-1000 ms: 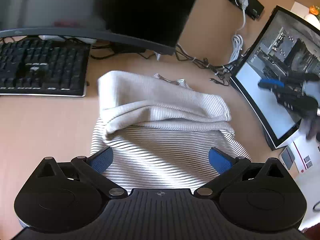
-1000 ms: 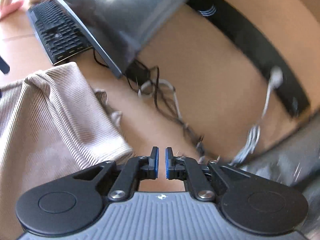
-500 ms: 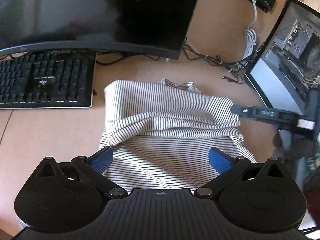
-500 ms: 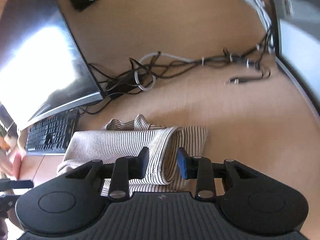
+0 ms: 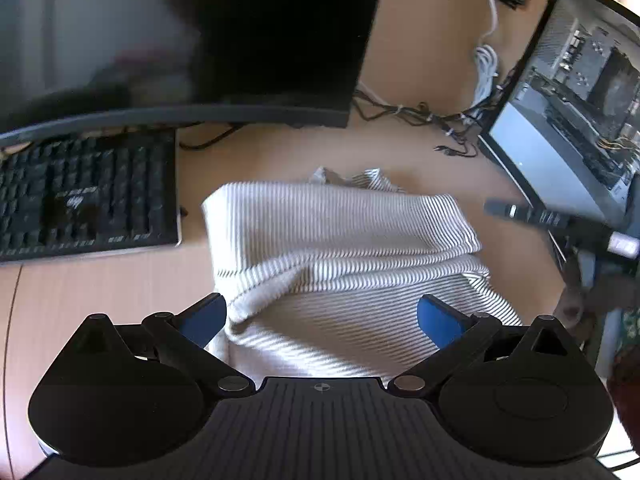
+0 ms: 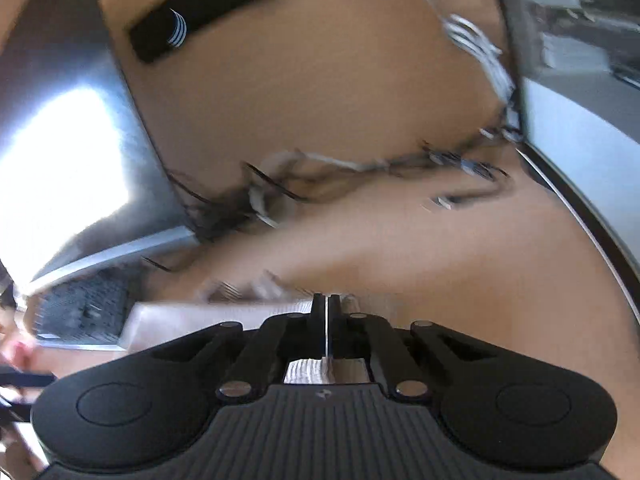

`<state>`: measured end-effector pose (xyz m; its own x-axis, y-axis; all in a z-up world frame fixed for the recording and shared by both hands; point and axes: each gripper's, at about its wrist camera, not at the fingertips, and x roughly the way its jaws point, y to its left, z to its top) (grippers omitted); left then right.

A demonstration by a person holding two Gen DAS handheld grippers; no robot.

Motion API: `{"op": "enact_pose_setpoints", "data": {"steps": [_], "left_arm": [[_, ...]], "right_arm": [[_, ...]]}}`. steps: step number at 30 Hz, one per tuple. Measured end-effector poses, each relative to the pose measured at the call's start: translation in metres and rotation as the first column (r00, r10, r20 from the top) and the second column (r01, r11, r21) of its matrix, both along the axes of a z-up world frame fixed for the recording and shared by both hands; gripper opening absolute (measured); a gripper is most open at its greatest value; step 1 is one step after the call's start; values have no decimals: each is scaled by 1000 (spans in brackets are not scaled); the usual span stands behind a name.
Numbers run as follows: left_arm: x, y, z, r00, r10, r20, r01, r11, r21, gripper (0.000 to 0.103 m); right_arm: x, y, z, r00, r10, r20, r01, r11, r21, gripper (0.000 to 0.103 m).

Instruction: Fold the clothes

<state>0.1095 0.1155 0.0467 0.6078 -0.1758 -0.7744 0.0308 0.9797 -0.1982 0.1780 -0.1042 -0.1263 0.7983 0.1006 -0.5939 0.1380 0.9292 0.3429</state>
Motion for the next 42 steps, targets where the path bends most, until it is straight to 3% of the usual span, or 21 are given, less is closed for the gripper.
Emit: {"op": "enact_pose_setpoints", "data": {"steps": [4,7,9,11,16,18,19,20,22,23,28,32,34,36,38,40,42], "left_arm": [[15,-6,-1,999,-39,19,40,999,-27,103],[30,-11,-6,996,-77,41,79,995,-63,103],[41,-13,-12,997,-73,38,76,994,-74,103],[47,-12,-17,997,-63,38,66,995,-76,103],[36,-10,-24,996,-51,80,51,999,6,103],[31,-6,-32,997,-45,62,43,999,32,103],[29,-3,-36,998,-37,46,35,999,35,103],[27,0,-39,999,-25,31,23,999,36,103],[25,8,-42,1000,4,17,-4,999,33,103],[24,12,-41,1000,14,18,-15,1000,28,103],[28,24,-31,998,51,41,-50,999,-19,103],[39,13,-24,995,21,93,-15,998,-68,103],[47,8,-31,997,-8,79,16,995,-98,103],[56,5,-49,1000,-18,9,18,993,-114,103],[62,4,-65,999,-20,-31,16,994,-107,103],[63,2,-72,999,-29,-26,27,996,-88,103],[64,-2,-74,999,-38,-18,37,997,-71,103]], "right_arm": [[-6,-1,-18,995,-39,-93,35,998,-45,1],[-10,1,-6,997,-29,-76,24,998,-57,2],[-8,2,2,998,-21,-62,17,998,-62,9],[-2,3,9,998,-6,-60,2,999,-53,35],[14,12,3,995,47,-84,-49,998,-29,54],[21,19,-10,992,66,-105,-70,997,-29,54],[24,23,-16,991,75,-112,-79,996,-32,48],[26,26,-21,989,87,-117,-91,995,-29,30],[29,34,-24,988,108,-114,-111,993,-25,9],[28,36,-20,990,111,-92,-114,993,-34,7],[12,20,5,997,80,2,-80,997,-17,6],[6,11,-20,993,62,-96,-68,996,-59,4],[5,11,-33,989,51,-141,-64,994,-87,4],[7,11,-35,985,21,-171,-44,990,-130,10],[8,13,-20,990,23,-137,-43,989,-141,13],[11,17,-1,995,43,-88,-56,987,-152,18],[24,24,14,995,87,-52,-94,984,-151,32]]}}
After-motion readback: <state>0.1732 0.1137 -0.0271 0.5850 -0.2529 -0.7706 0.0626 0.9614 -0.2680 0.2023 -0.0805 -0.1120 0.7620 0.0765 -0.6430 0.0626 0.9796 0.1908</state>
